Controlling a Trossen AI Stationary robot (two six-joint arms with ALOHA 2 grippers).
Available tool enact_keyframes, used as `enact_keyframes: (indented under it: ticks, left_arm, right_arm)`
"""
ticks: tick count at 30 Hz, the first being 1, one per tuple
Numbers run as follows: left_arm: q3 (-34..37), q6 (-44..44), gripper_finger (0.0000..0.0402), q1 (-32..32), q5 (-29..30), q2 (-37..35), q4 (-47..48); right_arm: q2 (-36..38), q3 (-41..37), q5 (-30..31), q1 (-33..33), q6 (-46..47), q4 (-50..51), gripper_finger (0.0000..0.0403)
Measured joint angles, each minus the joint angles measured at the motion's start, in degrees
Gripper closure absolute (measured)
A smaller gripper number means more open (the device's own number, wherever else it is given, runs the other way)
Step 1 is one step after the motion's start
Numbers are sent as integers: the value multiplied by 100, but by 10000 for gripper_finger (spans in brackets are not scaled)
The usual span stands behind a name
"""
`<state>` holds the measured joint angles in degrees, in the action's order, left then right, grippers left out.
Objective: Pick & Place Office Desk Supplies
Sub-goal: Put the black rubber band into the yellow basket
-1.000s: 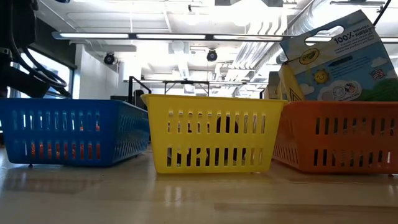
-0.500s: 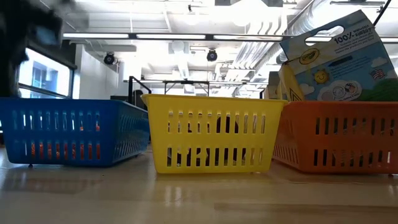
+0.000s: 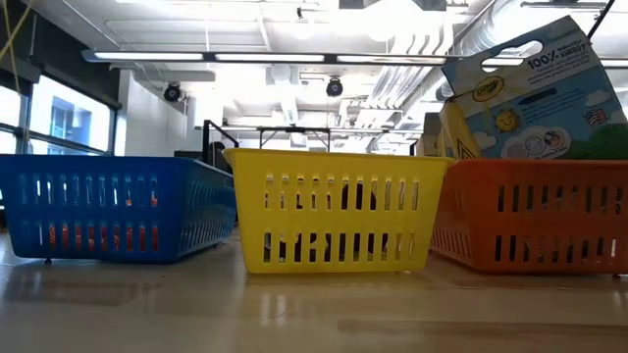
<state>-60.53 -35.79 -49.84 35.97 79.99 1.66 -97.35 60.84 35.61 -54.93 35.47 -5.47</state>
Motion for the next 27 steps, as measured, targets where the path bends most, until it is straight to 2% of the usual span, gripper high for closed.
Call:
enact_keyframes:
  ticks: [4,7,11,14,19,23,27]
  left_arm:
    - [0,747,400,114,8,716,-1735]
    - [0,989,400,221,-100,1267,-2806]
    - [2,1467,400,374,-557,1731,-3812]
    - [2,1626,400,496,-869,1879,-4080]
    - [2,1623,400,677,-912,2018,-4141]
    - [4,1642,400,791,-964,2113,-4250]
    - [4,1628,401,876,-1153,2120,-4266]
  right_arm:
    - [-148,4,37,99,-407,-633,318]
    - [-270,2,21,143,-570,-942,312]
    - [-344,2,20,289,-652,-1166,274]
    - [-347,2,48,445,-850,-1348,229]
    - [-345,2,38,736,-1484,-1905,160]
    - [-345,2,-80,996,-1755,-2075,130]
    - [-345,2,-598,1234,-1776,-2249,120]
